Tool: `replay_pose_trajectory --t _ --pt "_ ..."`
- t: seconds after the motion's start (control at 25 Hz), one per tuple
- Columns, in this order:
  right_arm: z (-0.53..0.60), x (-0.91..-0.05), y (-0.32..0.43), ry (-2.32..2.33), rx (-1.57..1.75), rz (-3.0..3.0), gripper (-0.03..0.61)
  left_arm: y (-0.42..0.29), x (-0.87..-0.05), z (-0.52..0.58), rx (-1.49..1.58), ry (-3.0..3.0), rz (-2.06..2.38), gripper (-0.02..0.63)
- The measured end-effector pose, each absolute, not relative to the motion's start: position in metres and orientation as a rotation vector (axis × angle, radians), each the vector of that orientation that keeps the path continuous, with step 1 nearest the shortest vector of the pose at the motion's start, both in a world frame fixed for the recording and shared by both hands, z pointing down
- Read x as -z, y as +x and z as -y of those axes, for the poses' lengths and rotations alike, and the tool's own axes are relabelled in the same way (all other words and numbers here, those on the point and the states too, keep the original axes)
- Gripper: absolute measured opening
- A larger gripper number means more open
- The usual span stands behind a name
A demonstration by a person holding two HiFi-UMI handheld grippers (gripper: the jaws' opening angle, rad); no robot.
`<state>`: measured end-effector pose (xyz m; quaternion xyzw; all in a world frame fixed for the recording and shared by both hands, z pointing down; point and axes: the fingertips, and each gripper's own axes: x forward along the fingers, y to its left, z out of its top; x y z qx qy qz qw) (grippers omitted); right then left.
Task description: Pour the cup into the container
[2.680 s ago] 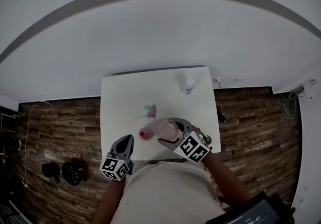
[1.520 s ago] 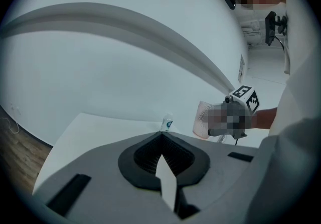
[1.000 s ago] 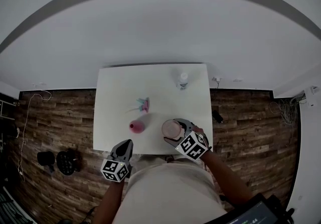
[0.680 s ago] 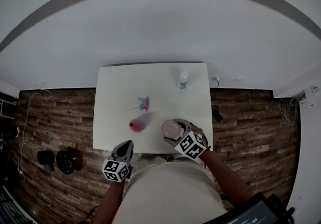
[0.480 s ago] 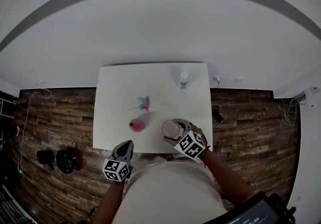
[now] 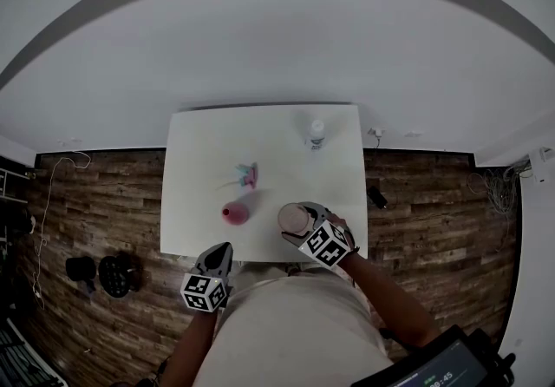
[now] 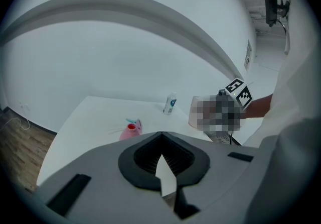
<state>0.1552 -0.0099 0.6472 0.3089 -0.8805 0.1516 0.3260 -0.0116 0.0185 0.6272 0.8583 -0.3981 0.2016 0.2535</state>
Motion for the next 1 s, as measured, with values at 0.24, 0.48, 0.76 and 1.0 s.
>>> replay_pose_trajectory --t 0.24,0.48,0.76,1.0 --pt "0.007 -0.66 0.155 0.775 -0.377 2.296 0.359 -0.003 -0.629 -0.026 -0.579 2.326 1.06 0.011" --pt "0.008 -0.676 0.161 0.763 -0.375 2.288 0.359 0.002 -0.634 -0.025 -0.601 2.316 1.056 0.011" --pt "0.011 -0.698 0.165 0.728 -0.36 2.273 0.359 0.008 -0.636 -0.024 -0.622 2.303 1.049 0.011" --pt "0.015 -0.713 0.163 0.713 -0.352 2.269 0.359 0.011 -0.638 -0.023 -0.637 2.303 1.036 0.011"
